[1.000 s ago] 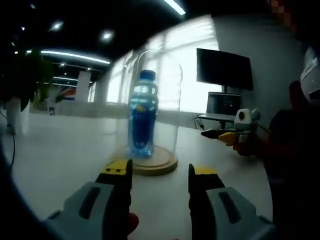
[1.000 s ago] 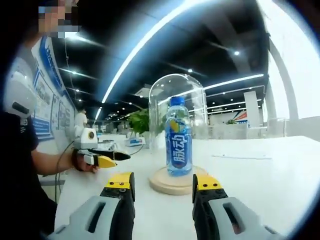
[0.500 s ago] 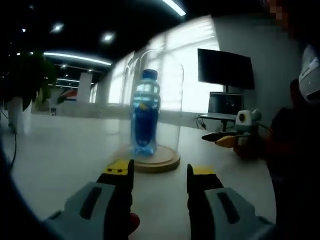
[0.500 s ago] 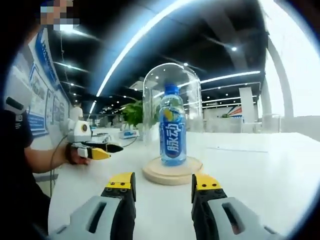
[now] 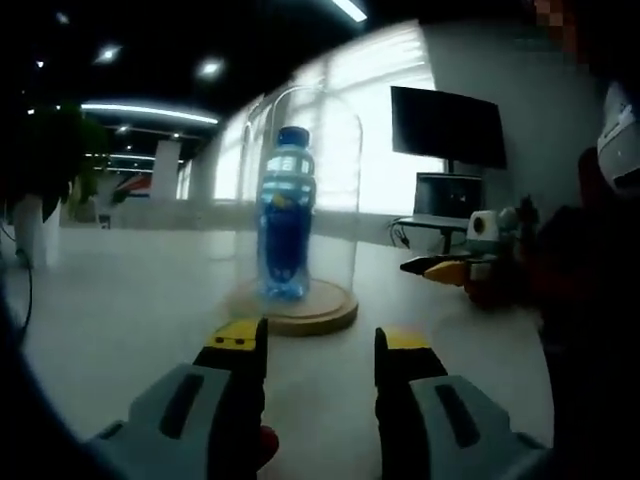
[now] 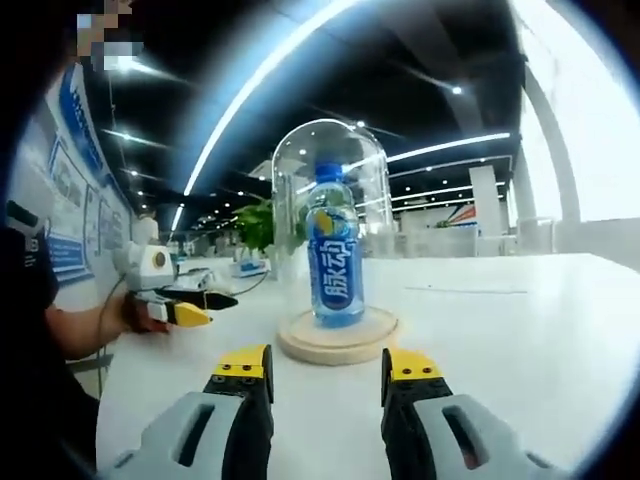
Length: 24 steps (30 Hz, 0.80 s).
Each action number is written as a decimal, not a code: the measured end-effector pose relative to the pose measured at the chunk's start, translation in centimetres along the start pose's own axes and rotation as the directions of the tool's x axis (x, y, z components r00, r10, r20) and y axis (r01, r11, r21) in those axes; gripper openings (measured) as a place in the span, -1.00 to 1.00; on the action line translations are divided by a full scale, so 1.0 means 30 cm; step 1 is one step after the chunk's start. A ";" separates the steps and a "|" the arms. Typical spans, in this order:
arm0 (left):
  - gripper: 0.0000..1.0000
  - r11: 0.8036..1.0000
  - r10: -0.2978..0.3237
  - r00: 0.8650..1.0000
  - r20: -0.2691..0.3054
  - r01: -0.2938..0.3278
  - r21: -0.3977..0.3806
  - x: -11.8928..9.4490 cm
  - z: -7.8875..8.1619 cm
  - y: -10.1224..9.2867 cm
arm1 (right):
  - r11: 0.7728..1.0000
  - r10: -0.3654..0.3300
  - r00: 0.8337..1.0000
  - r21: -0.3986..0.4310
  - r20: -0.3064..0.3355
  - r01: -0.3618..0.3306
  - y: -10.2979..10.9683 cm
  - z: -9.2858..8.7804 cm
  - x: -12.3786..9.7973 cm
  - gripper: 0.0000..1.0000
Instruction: Open the cover put in the Mizone put the cover back on
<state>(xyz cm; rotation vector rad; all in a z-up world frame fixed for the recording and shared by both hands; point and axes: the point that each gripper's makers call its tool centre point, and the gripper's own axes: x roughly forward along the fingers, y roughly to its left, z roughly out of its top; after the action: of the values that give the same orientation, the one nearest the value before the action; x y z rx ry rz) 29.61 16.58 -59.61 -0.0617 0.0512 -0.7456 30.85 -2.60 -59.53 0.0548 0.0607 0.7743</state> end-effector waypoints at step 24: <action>-0.33 1.000 0.012 0.999 -0.038 -0.013 -0.018 0.001 -0.024 0.011 | 1.000 0.015 0.999 -0.002 -0.036 -0.015 0.002 -0.025 0.001 -0.40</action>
<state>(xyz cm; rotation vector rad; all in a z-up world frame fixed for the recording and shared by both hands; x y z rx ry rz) 29.81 16.77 -60.35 -0.0644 0.0939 -0.7336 30.79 -2.52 -60.26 0.0394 0.0934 0.7902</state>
